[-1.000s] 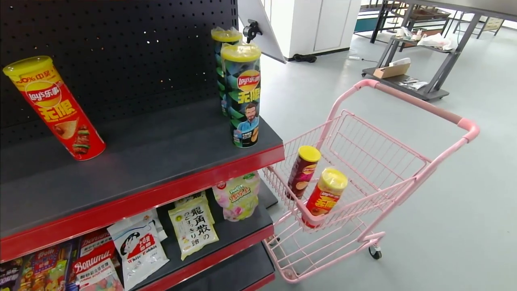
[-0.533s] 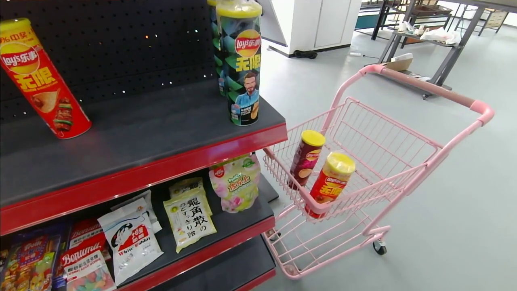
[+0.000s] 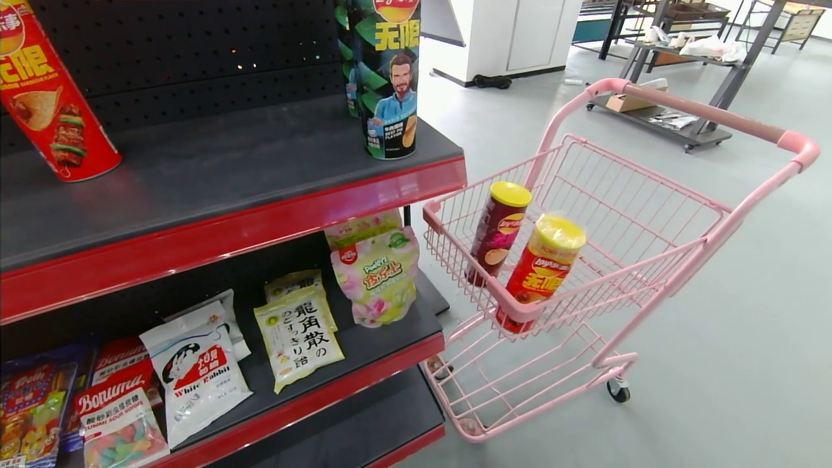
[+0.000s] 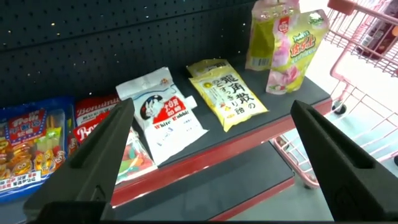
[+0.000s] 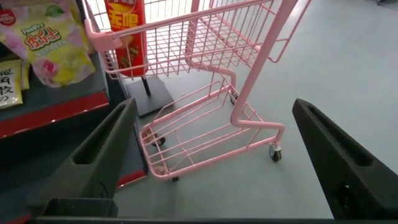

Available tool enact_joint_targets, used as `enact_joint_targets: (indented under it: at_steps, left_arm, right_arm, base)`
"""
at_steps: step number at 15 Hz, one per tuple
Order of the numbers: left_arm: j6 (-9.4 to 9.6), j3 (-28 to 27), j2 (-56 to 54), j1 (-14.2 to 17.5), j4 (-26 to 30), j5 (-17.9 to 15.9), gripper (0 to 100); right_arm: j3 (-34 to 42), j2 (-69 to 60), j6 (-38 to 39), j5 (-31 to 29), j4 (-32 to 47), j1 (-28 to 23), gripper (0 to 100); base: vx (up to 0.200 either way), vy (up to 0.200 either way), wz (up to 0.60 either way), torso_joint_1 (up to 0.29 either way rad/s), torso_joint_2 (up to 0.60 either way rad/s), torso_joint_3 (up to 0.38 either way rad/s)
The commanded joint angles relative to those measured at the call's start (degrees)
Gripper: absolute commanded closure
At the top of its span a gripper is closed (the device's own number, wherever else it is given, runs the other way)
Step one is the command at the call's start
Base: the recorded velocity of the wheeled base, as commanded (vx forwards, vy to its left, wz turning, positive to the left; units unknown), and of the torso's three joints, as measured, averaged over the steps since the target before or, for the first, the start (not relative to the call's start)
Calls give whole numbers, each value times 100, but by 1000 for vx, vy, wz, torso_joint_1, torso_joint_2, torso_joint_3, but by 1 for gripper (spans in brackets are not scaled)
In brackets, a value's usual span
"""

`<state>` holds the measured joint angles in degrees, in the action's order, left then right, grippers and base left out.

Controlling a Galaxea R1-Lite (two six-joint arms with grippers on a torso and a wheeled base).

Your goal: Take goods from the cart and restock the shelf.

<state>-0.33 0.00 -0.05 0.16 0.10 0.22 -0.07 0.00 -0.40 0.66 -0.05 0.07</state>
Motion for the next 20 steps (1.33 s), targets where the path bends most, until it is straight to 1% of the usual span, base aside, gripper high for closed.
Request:
enact_joint_targets:
  at_steps: [1, 2, 3, 4, 5, 6, 7, 8, 9, 10, 11, 12, 15, 20]
  left_arm:
    - [-2, 0, 5, 2, -1, 4, 0]
    - [-2, 0, 5, 2, -1, 4, 0]
    - [-2, 0, 5, 2, -1, 4, 0]
    - [-2, 0, 5, 2, -1, -4, 0]
    - [-2, 0, 5, 2, -1, -22, 0]
    - [-2, 0, 5, 2, -1, -22, 0]
    - [-2, 0, 5, 2, -1, -13, 0]
    - [-2, 0, 5, 2, -1, -4, 0]
    - [-2, 0, 5, 2, -1, 4, 0]
    - [-2, 0, 5, 2, -1, 4, 0]
    - [-2, 0, 5, 2, -1, 4, 0]
    - [-2, 0, 5, 2, -1, 4, 0]
    - [-2, 0, 5, 2, -1, 4, 0]
    - [-2, 0, 5, 2, -1, 4, 0]
  right_arm:
    - [-160, 97, -100, 163, -4, 28, 0]
    - [-573, 483, -65, 295, -13, 63, 0]
    - [-2937, 3138, 796, 426, -48, 107, 0]
    - [-3992, 4219, 1095, 585, -30, 204, 0]
    - [-4282, 4939, 902, 927, -171, 546, 0]
    - [-4282, 5511, 717, 1103, -575, 740, 0]
    - [-4229, 5801, 726, 1121, -804, 749, 0]
    - [-4053, 6451, 735, 1191, -1454, 801, 0]
    - [-3807, 6970, 717, 1420, -2104, 836, 0]
    - [-3561, 7541, 682, 1797, -2764, 898, 0]
    - [-3473, 7761, 682, 1920, -2957, 907, 0]
    - [-3447, 7910, 682, 1956, -2966, 916, 0]
    - [-3359, 8367, 708, 1964, -3168, 924, 0]
    - [-3368, 9158, 708, 2035, -3880, 1065, 0]
  base:
    - [0, 0, 0, -12, 61, 51]
    - [0, 0, 0, 0, 0, 0]
    - [0, 0, 0, 0, 0, 0]
    - [0, 0, 0, 0, 0, 0]
    - [0, 0, 0, 0, 0, 0]
    - [0, 0, 0, 0, 0, 0]
    - [0, 0, 0, 0, 0, 0]
    - [0, 0, 0, 0, 0, 0]
    - [0, 0, 0, 0, 0, 0]
    - [0, 0, 0, 0, 0, 0]
    - [0, 0, 0, 0, 0, 0]
    - [0, 0, 0, 0, 0, 0]
    - [0, 0, 0, 0, 0, 0]
    - [0, 0, 0, 0, 0, 0]
